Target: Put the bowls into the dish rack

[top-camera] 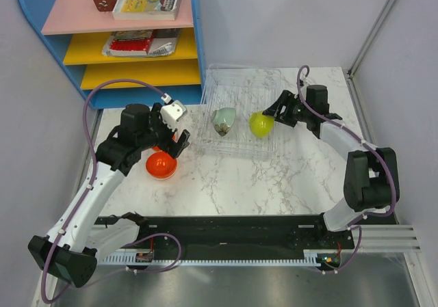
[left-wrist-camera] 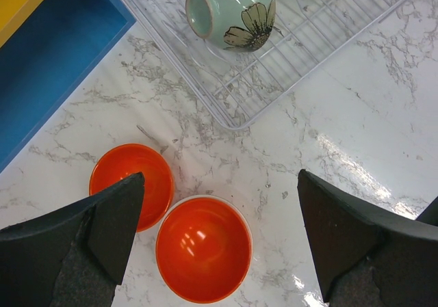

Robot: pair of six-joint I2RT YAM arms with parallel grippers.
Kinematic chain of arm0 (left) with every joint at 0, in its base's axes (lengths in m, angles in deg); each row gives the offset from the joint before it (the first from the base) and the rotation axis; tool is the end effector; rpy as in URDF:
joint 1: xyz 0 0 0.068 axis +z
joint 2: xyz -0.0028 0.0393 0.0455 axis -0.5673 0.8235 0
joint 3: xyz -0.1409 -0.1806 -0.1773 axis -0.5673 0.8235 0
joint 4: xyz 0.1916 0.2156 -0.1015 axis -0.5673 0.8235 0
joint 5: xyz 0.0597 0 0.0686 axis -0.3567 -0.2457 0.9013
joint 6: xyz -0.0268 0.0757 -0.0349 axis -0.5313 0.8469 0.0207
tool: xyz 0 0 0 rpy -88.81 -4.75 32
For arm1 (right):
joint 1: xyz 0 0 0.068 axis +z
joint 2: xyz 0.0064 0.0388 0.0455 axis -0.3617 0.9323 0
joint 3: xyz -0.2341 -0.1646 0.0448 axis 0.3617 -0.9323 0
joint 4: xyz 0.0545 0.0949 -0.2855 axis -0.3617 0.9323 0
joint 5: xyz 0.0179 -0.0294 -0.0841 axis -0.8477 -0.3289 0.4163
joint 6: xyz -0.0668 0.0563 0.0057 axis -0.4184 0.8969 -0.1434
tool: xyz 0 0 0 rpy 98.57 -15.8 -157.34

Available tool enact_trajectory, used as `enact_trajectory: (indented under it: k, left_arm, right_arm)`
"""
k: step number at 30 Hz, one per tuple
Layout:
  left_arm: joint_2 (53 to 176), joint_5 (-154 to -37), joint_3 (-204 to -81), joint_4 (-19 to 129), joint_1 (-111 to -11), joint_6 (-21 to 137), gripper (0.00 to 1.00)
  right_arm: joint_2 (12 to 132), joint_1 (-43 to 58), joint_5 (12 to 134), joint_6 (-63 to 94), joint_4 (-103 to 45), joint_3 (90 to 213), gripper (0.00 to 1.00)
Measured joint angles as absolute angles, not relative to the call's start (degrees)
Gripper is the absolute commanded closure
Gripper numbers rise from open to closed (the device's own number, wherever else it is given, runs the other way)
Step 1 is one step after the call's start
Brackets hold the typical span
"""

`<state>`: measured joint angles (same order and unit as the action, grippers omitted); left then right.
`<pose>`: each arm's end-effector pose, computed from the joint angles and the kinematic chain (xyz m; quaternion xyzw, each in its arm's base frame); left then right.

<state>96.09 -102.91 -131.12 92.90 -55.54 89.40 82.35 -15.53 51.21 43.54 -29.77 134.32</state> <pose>0.2544 -0.1198 0.3480 0.3672 0.7885 -0.1220 0.4781 0.4177 0.0801 0.2093 0.0935 0.8526 0.3707 0.3563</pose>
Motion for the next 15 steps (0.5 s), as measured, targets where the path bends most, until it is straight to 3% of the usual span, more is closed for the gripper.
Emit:
enact_trajectory:
  k: [15]
  left_arm:
    - [95.9, -104.0, -131.1, 93.2, -55.5, 89.4, 0.00]
  right_arm:
    - [87.3, -7.3, 68.2, 31.5, -9.9, 148.4, 0.22]
